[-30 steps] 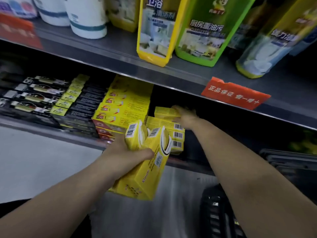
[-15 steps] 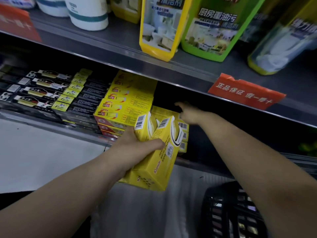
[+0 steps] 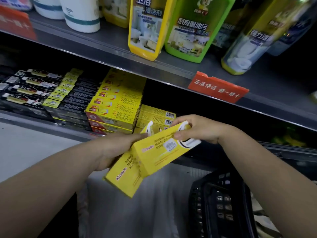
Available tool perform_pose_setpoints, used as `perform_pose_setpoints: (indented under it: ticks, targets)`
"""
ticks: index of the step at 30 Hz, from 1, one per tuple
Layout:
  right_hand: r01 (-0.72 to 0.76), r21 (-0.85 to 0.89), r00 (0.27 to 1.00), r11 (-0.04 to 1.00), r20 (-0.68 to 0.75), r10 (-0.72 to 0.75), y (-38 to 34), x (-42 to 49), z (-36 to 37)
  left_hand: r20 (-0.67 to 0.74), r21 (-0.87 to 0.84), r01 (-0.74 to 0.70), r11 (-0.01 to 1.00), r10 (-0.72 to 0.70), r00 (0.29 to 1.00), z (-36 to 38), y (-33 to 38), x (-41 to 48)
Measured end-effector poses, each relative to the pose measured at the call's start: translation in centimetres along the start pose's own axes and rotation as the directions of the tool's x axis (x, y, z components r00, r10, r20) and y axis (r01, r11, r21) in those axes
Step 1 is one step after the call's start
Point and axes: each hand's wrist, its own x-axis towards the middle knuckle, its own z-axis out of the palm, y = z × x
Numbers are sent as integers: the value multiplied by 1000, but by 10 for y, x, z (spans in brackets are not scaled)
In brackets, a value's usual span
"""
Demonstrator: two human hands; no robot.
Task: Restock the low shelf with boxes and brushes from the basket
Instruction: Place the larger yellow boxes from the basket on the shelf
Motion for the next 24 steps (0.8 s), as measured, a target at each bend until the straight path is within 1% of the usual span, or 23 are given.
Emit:
perform_pose_setpoints:
  ticks: [3,5,6,7,9,10,11,12,14,17,21,24]
  targets:
    - [-22,-10,995,1000,-97,21,10,-11,-16,-140,81,16,997,-5,990,-5,-3,1]
    - [-30,14,976,999,-216,32,16,-16,-24,-217,69,14,998,2,976,-9,-2,2]
    - [-35,51,953,998,-298,49,19,-15,-26,-247,50,6,999,6,969,-11,0,3]
    - [-46,93,916,995,-392,79,24,-12,-28,-268,33,-4,999,12,963,-12,2,3]
    - [-89,149,796,985,-584,161,34,2,-30,-282,18,-11,1000,16,959,-11,3,3]
    - [-123,137,743,983,-644,182,36,11,-31,-270,16,-7,1000,11,963,-9,3,3]
    - [-154,99,716,983,-674,180,39,21,-33,-251,23,-3,1000,9,968,-7,3,3]
    - [-183,55,713,982,-680,171,40,33,-34,-232,35,0,999,9,973,-5,3,4]
    - [-221,-47,733,974,-667,134,41,59,-37,-212,54,-8,999,19,977,-2,2,5]
    - [-223,-171,771,960,-633,66,44,99,-45,-217,51,-31,998,42,975,0,2,12]
    - [-245,-220,795,944,-603,66,56,143,-49,-253,15,-101,995,102,962,-3,3,21]
    - [-228,-180,849,957,-517,106,65,167,-42,-302,57,-104,993,116,946,-5,3,27]
